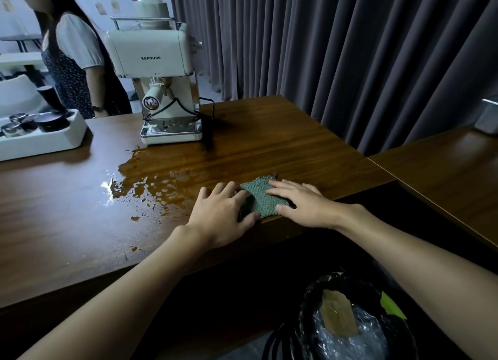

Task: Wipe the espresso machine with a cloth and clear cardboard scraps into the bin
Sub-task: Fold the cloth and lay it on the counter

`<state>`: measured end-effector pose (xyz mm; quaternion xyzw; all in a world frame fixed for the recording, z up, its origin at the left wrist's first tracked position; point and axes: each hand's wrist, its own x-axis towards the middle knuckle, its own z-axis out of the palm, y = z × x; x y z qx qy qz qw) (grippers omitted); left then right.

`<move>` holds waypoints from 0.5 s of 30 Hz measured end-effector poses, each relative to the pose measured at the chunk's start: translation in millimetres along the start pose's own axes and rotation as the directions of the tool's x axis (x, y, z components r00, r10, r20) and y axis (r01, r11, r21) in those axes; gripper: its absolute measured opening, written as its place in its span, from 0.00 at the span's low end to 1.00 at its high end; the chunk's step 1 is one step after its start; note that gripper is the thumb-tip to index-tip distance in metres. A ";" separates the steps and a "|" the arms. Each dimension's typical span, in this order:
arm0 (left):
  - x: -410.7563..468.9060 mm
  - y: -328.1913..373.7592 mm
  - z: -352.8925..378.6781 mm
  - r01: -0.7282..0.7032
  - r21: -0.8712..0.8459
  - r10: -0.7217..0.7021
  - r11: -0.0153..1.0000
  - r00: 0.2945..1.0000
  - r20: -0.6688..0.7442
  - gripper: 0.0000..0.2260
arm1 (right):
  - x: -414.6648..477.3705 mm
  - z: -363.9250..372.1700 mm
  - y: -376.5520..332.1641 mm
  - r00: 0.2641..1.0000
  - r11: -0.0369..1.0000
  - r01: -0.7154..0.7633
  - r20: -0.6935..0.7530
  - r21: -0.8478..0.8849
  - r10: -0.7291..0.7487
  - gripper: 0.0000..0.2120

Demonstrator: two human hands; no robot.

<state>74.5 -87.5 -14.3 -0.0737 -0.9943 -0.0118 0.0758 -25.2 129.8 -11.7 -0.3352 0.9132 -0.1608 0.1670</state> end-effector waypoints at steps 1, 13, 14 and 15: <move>-0.8 0.7 -0.6 0.005 0.001 -0.005 1.000 1.000 0.001 0.30 | 0.7 -0.1 -0.7 1.000 1.000 -0.011 0.006 0.006 0.011 0.23; 2.2 -2.4 -13.2 0.025 -0.147 -0.031 0.989 0.999 -0.039 0.26 | -16.8 -9.3 -20.9 0.982 0.965 -0.072 -0.151 0.252 0.113 0.21; 4.8 -4.1 -16.8 0.029 -0.181 -0.039 0.983 0.998 -0.048 0.26 | -19.1 -10.9 -21.2 0.978 0.957 -0.081 -0.165 0.279 0.131 0.21; 7.5 -4.3 -21.5 0.048 -0.202 -0.060 0.978 0.997 -0.050 0.25 | -21.6 -13.3 -23.7 0.969 0.948 -0.088 -0.193 0.306 0.152 0.20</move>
